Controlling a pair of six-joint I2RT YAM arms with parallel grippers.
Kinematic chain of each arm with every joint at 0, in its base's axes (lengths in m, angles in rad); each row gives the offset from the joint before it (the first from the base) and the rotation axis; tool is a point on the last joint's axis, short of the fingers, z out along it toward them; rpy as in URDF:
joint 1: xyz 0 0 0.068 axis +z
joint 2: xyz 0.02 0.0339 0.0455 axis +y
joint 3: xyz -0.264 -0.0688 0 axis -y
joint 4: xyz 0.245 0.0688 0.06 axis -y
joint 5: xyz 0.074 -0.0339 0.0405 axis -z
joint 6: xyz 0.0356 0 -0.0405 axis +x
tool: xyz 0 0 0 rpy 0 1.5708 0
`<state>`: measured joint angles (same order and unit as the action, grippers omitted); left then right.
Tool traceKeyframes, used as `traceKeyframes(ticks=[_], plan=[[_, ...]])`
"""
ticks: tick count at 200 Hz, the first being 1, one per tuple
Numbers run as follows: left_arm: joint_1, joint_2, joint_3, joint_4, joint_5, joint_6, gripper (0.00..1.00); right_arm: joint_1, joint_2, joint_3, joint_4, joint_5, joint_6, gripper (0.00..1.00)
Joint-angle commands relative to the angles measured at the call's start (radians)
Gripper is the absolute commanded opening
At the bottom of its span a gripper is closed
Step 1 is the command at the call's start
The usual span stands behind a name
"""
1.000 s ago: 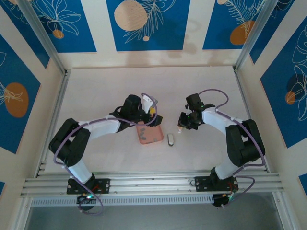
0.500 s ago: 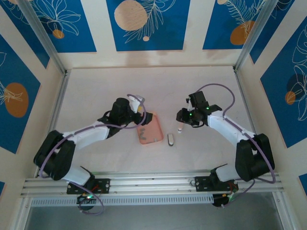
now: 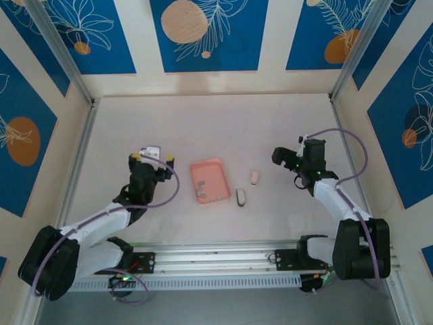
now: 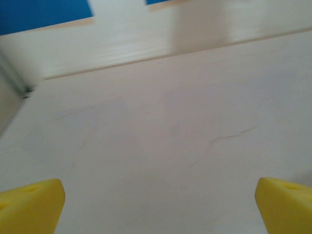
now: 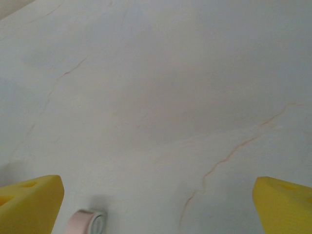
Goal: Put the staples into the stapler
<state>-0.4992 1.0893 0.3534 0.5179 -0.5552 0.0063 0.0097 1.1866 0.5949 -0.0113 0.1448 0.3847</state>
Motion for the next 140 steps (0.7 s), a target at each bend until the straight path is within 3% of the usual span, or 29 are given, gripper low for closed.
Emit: traceKeyframes(ticks=[1, 32, 66, 81, 140], plan=[[0.02, 0.021, -0.046, 0.207, -0.158, 0.129, 1.0, -0.017, 0.003, -0.036, 0.202, 0.036, -0.065, 0.99], [0.039, 0.167, -0.08, 0.415, -0.175, 0.219, 1.0, -0.025, 0.036, -0.079, 0.32, 0.052, -0.099, 0.99], [0.041, 0.423, -0.141, 0.882, -0.205, 0.36, 1.0, -0.026, 0.076, -0.107, 0.424, 0.044, -0.149, 0.99], [0.049, 0.475, -0.123, 0.889, -0.219, 0.355, 1.0, -0.028, 0.083, -0.124, 0.468, 0.047, -0.168, 0.99], [0.102, 0.5, -0.167, 0.89, 0.006, 0.31, 1.0, -0.036, 0.112, -0.201, 0.62, 0.0, -0.192, 0.99]])
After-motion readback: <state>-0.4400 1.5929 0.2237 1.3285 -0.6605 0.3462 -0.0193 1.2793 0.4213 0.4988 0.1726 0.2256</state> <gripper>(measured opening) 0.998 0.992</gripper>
